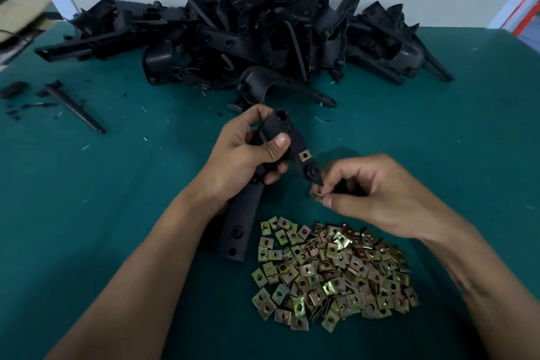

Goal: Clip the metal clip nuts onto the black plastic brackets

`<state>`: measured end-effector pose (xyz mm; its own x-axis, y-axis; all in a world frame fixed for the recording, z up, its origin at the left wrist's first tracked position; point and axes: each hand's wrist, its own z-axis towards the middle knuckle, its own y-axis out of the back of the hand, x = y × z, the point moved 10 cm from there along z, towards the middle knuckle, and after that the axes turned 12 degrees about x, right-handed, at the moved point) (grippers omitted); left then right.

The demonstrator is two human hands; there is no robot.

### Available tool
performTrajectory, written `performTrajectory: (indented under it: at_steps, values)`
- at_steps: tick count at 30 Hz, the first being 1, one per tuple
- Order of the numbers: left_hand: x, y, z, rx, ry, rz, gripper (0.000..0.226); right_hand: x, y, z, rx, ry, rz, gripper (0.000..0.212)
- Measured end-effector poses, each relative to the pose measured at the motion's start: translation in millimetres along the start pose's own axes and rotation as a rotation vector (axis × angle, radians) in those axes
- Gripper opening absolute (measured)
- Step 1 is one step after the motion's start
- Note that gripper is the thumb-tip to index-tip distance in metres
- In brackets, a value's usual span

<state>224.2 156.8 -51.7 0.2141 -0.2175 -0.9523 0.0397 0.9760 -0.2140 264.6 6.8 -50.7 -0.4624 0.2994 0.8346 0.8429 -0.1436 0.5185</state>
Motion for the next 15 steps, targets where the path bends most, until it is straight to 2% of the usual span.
performTrajectory:
  at_steps: [4, 9, 15]
  values:
    - [-1.6, -1.9, -0.2, 0.021, -0.004, 0.007, 0.018, -4.4, 12.5, -1.7, -0.1, 0.09, 0.324, 0.008]
    - [-1.3, -2.6, -0.4, 0.024, 0.006, 0.008, 0.017, -5.7, 4.1, 3.0, -0.062, 0.114, 0.477, 0.021]
    - [-1.7, -3.4, 0.2, 0.031, 0.002, 0.001, 0.018, -10.9, 12.7, 1.8, -0.178, 0.116, 0.585, 0.025]
